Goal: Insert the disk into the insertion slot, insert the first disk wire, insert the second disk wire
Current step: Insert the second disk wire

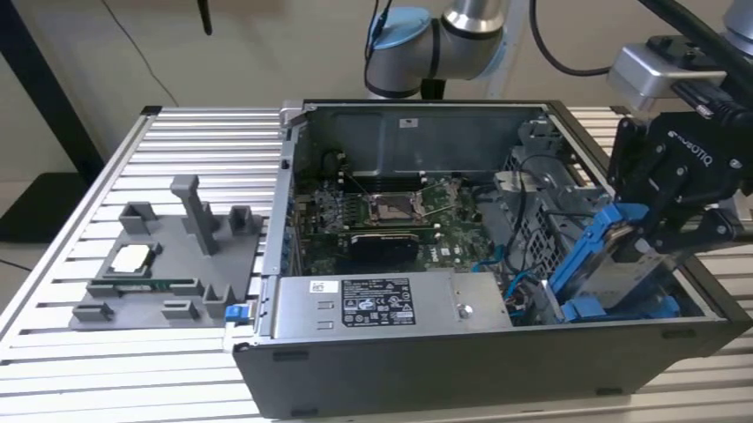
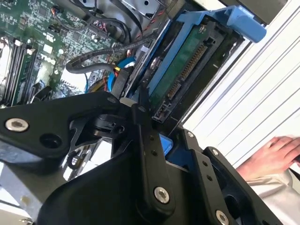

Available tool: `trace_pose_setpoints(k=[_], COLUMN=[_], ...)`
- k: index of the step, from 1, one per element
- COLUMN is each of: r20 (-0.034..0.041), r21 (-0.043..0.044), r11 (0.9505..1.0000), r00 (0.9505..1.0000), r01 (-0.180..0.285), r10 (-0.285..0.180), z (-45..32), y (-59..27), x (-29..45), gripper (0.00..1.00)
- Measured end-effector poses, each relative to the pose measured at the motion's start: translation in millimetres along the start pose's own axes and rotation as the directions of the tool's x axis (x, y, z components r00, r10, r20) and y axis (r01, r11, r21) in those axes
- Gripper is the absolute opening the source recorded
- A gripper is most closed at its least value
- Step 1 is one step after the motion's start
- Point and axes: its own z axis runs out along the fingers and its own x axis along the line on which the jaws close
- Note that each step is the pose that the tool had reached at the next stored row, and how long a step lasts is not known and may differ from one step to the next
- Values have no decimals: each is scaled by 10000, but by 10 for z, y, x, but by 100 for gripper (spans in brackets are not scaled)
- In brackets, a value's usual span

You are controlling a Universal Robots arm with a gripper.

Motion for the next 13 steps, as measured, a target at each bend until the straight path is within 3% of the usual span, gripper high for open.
trace_pose_setpoints(k=[5,6,7,13], r20=[95,111,122,128], r21=[0,0,0,0], r11=[10000,10000,10000,10000], r00=[9999,9999,9999,9999], r01=[-53,-65,-73,-84], r10=[53,65,73,84], z=[-4,-6,-5,-74], y=[0,0,0,3], x=[0,0,-1,-2], gripper=[34,40,40,40])
